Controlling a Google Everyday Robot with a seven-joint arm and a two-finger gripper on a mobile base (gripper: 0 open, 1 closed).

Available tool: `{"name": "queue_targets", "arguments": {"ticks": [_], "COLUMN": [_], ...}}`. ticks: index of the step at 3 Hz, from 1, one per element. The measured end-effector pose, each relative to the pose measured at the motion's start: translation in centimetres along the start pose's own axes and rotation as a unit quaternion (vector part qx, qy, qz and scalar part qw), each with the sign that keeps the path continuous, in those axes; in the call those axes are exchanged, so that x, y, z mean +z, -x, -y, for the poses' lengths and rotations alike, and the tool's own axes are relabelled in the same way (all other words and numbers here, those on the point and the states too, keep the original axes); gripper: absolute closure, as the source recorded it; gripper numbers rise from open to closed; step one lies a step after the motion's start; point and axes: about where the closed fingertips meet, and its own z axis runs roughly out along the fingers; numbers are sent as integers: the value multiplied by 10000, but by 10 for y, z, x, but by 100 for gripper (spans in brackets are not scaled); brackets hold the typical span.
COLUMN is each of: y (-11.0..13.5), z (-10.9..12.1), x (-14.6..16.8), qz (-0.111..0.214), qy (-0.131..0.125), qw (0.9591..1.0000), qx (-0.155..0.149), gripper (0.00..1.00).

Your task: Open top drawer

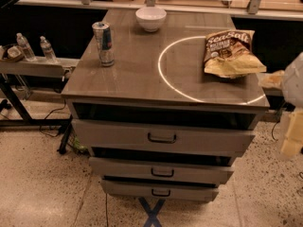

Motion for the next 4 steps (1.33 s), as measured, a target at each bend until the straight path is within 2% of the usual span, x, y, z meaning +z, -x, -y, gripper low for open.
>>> {"name": "queue_targets", "arguments": {"ticks": [1, 2, 3, 4], "y": [-22, -38, -40, -32], "z": [-14, -32, -36, -41], "x": [37, 72, 78, 95], "qz": [42, 66, 67, 206], "qy": [332, 653, 718, 761], "qw": [9994, 9978, 9974, 9968], "qx": [-112, -86, -80, -146], "gripper": [0, 0, 0, 0]}}
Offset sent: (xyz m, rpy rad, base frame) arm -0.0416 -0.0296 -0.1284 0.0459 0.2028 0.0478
